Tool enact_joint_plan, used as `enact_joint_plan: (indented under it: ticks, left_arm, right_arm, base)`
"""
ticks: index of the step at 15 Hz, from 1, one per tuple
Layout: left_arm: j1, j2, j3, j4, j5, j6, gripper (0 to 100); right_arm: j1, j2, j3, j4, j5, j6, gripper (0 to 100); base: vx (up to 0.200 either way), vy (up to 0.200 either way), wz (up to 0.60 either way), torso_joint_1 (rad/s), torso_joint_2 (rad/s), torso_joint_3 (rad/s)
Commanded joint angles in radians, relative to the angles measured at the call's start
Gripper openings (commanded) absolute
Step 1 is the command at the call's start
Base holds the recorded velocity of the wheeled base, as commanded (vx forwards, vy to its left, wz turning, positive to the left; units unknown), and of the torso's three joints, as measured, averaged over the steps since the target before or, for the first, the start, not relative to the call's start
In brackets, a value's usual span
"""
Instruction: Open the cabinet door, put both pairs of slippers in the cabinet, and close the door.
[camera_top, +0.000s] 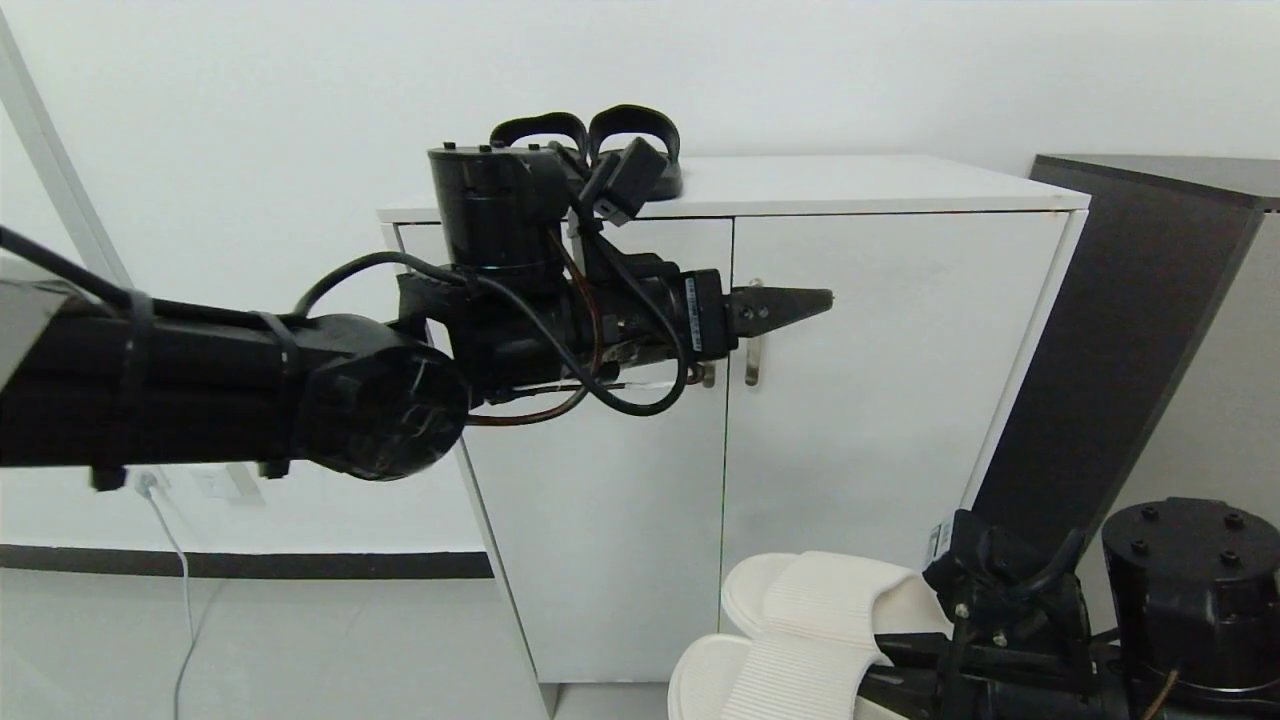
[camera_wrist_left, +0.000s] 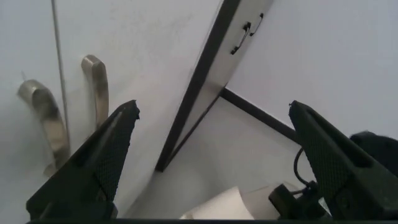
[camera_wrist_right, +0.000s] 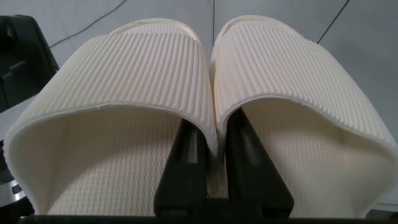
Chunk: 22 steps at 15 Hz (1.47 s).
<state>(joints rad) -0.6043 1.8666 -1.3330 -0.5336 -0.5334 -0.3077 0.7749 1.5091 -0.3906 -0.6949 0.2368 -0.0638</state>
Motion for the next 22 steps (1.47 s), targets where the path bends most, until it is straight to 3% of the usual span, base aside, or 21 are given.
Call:
enact_joint_plan:
  ticks: [1, 3, 5, 8, 18, 19, 22]
  left_arm:
    - [0.001, 0.062, -0.034, 0.001, 0.0, -0.002, 100]
    - [0.003, 0.068, -0.031, 0.001, 0.012, 0.001, 100]
    - [-0.002, 0.071, -0.034, -0.002, 0.081, 0.005, 100]
    - [-0.005, 0.074, -0.041, 0.001, 0.115, 0.036, 100]
    - [-0.005, 0.178, -0.149, 0.003, 0.112, 0.035, 100]
    - [-0.005, 0.178, -0.149, 0.001, 0.112, 0.035, 0]
    - [-0.005, 0.163, -0.12, 0.001, 0.116, 0.035, 0]
  right_arm:
    - [0.0, 0.002, 0.001, 0.0, 0.001, -0.001, 0]
    - [0.0, 0.002, 0.003, 0.0, -0.001, -0.001, 0]
    - [0.0, 0.002, 0.003, 0.0, -0.001, -0.001, 0]
    - [0.0, 0.0, 0.004, 0.0, -0.001, -0.002, 0]
    - [0.001, 0.0, 0.016, -0.008, -0.001, -0.002, 0]
    - [0.001, 0.0, 0.016, -0.008, -0.001, -0.002, 0]
    - [0.006, 0.0, 0.021, -0.008, 0.001, -0.004, 0]
  base:
    - [0.0, 0.0, 0.0, 0.0, 0.0, 0.0]
    - [0.0, 0.0, 0.0, 0.0, 0.0, 0.0]
    - [0.0, 0.0, 0.0, 0.0, 0.0, 0.0]
    - [0.0, 0.0, 0.0, 0.0, 0.0, 0.0]
    - [0.0, 0.0, 0.0, 0.0, 0.0, 0.0]
    - [0.0, 0.0, 0.0, 0.0, 0.0, 0.0]
    - [0.0, 0.0, 0.0, 0.0, 0.0, 0.0]
